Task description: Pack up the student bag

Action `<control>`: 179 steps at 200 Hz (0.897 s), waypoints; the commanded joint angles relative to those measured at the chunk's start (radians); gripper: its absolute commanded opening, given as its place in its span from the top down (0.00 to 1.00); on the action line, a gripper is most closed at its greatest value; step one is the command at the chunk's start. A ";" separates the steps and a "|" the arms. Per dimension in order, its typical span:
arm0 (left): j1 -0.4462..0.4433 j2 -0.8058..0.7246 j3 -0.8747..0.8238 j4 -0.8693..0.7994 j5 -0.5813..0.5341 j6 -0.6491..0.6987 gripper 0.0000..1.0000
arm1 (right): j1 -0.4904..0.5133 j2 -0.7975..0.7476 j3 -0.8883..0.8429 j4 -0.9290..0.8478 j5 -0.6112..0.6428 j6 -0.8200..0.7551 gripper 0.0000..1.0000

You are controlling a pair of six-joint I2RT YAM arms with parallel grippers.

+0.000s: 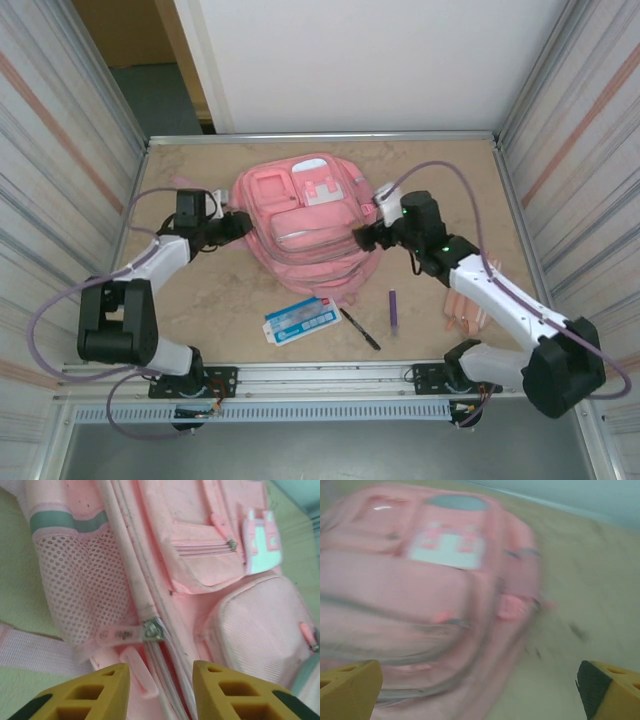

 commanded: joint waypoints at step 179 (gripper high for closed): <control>-0.719 -0.051 0.265 -0.193 -0.243 0.421 0.52 | -0.897 -0.074 -0.339 -0.269 0.032 0.641 0.00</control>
